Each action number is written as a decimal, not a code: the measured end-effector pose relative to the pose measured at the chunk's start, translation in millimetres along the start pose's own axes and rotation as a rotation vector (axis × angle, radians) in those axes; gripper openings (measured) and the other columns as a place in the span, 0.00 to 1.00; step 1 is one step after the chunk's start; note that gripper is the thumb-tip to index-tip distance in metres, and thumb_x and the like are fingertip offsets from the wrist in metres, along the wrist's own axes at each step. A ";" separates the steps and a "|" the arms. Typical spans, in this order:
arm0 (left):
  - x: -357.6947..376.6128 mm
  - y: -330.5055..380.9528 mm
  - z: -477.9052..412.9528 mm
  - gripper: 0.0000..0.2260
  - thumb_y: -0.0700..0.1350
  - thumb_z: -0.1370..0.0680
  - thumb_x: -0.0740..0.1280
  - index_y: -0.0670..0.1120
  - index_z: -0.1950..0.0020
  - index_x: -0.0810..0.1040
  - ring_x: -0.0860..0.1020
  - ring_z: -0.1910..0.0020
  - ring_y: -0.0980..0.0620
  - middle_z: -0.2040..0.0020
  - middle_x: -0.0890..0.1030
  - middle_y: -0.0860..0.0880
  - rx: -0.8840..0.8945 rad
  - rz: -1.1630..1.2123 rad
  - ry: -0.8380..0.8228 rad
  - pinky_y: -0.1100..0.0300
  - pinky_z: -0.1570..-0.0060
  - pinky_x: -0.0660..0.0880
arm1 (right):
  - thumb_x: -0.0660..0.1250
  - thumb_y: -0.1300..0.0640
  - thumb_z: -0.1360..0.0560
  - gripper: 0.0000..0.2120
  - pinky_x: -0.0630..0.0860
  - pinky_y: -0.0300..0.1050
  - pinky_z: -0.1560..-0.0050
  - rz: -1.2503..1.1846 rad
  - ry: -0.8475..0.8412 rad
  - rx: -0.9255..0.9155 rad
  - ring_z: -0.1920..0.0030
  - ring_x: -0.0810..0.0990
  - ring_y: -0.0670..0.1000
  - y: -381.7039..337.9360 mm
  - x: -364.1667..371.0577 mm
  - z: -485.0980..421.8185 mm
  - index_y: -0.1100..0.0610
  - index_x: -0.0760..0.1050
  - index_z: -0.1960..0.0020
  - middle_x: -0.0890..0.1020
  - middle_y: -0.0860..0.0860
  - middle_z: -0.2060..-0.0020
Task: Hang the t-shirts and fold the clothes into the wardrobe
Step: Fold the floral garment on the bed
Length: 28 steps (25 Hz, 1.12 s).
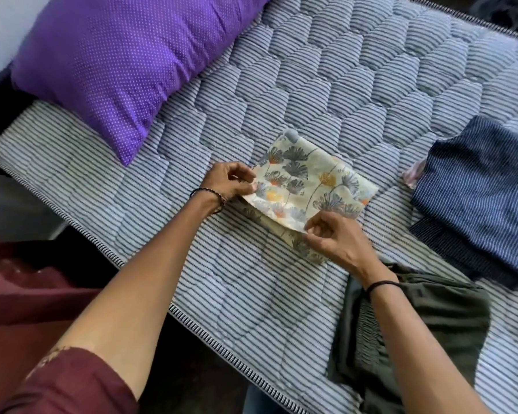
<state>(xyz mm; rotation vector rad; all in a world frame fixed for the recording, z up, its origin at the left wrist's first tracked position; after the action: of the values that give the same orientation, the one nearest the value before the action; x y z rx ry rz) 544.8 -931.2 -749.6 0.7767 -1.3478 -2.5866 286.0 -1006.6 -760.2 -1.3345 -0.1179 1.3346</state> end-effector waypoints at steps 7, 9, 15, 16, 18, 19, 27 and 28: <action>12.3 28.7 -10.1 0.17 0.59 0.25 0.60 0.52 0.47 0.82 0.75 0.44 0.51 0.43 0.81 0.51 0.514 -0.709 0.270 0.52 0.45 0.70 | 0.67 0.42 0.20 0.19 0.73 0.50 0.69 -0.102 0.512 0.028 0.69 0.76 0.53 -10.2 -13.9 -22.0 0.56 0.79 0.60 0.80 0.51 0.70; 35.8 39.4 -20.5 0.20 0.58 0.22 0.57 0.54 0.37 0.78 0.71 0.32 0.49 0.31 0.75 0.51 0.636 -0.844 0.153 0.46 0.33 0.66 | 0.67 0.48 0.20 0.12 0.71 0.46 0.61 0.090 0.654 -0.044 0.60 0.75 0.50 -22.9 -14.8 -36.2 0.56 0.80 0.54 0.82 0.50 0.63; 97.8 31.8 -55.3 0.26 0.51 0.16 0.50 0.49 0.19 0.47 0.45 0.20 0.50 0.19 0.47 0.51 0.628 -1.162 -0.105 0.51 0.22 0.44 | 0.51 0.49 0.14 0.27 0.46 0.56 0.18 0.288 0.480 0.089 0.17 0.47 0.54 -10.4 21.7 -90.0 0.53 0.53 0.17 0.53 0.53 0.17; 100.3 24.5 -58.3 0.26 0.52 0.16 0.48 0.49 0.19 0.44 0.43 0.20 0.51 0.19 0.45 0.51 0.623 -1.196 -0.122 0.50 0.22 0.42 | 0.48 0.47 0.14 0.28 0.44 0.57 0.18 0.320 0.467 0.122 0.17 0.44 0.54 -2.7 28.9 -89.5 0.52 0.49 0.16 0.49 0.52 0.17; 101.4 11.0 -60.1 0.26 0.55 0.16 0.44 0.52 0.19 0.42 0.41 0.20 0.51 0.19 0.42 0.51 0.646 -1.230 -0.116 0.47 0.22 0.41 | 0.45 0.42 0.14 0.29 0.42 0.61 0.19 0.413 0.461 0.182 0.17 0.41 0.57 14.7 41.5 -78.2 0.50 0.47 0.16 0.46 0.50 0.16; 101.5 7.6 -60.9 0.25 0.55 0.15 0.43 0.53 0.19 0.42 0.40 0.20 0.52 0.19 0.42 0.52 0.664 -1.231 -0.103 0.45 0.23 0.41 | 0.45 0.41 0.15 0.30 0.41 0.62 0.19 0.456 0.471 0.206 0.17 0.41 0.59 21.6 43.5 -72.6 0.49 0.46 0.16 0.45 0.50 0.16; 100.7 4.3 -64.5 0.25 0.57 0.16 0.42 0.54 0.19 0.41 0.39 0.21 0.55 0.19 0.40 0.54 0.693 -1.216 -0.089 0.39 0.24 0.43 | 0.48 0.36 0.16 0.30 0.44 0.71 0.22 0.532 0.557 0.210 0.19 0.44 0.68 36.5 45.3 -64.7 0.44 0.51 0.17 0.49 0.55 0.17; 100.3 3.1 -64.6 0.25 0.56 0.16 0.42 0.54 0.19 0.41 0.39 0.21 0.55 0.19 0.40 0.54 0.691 -1.228 -0.077 0.39 0.24 0.42 | 0.48 0.36 0.16 0.30 0.44 0.70 0.22 0.545 0.566 0.197 0.19 0.45 0.68 36.8 46.1 -64.9 0.45 0.52 0.17 0.50 0.55 0.17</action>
<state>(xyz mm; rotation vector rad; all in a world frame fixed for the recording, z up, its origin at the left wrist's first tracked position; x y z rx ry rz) 490.1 -1013.8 -816.0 2.2012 -2.3592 -2.7909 325.5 -1024.2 -836.5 -1.5805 0.7928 1.3036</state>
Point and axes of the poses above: each hand's wrist, its own z-axis away from the middle knuckle, its own x-axis out of the palm, y = z × x, the point moved 4 cm from there along -z, towards the middle knuckle
